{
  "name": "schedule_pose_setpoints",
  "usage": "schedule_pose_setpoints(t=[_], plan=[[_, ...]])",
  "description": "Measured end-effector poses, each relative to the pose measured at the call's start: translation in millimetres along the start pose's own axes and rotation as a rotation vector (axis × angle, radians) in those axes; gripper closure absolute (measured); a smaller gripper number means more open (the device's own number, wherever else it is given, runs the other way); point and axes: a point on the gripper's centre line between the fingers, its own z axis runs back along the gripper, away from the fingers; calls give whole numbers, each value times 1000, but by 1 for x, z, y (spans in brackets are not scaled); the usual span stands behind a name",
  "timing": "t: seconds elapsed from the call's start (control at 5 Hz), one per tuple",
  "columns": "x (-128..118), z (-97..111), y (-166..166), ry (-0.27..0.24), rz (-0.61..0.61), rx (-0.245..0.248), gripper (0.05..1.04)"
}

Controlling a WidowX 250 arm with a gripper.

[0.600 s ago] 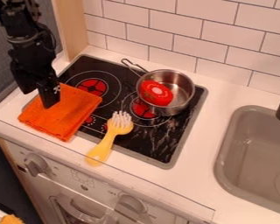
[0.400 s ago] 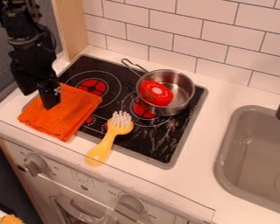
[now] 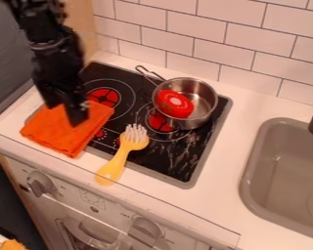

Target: Move the cooking brush on the left burner

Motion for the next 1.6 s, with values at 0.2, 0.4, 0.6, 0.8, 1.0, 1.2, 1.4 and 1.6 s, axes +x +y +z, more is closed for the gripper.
schedule_pose_setpoints(t=[0.2, 0.4, 0.6, 0.8, 1.0, 1.2, 1.4, 1.6], plan=[[22, 14, -48, -47, -112, -34, 84], [40, -8, -84, -8, -165, -81, 84], [42, -38, -88, 55, -116, -79, 83], [37, -47, -84, 96, -90, -24, 83], [25, -43, -87, 69, -142, -18, 84], [23, -13, -99, -19, -205, -43, 84], [25, 15, -108, -114, -241, -52, 84], [24, 15, -101, -117, -234, -43, 84]])
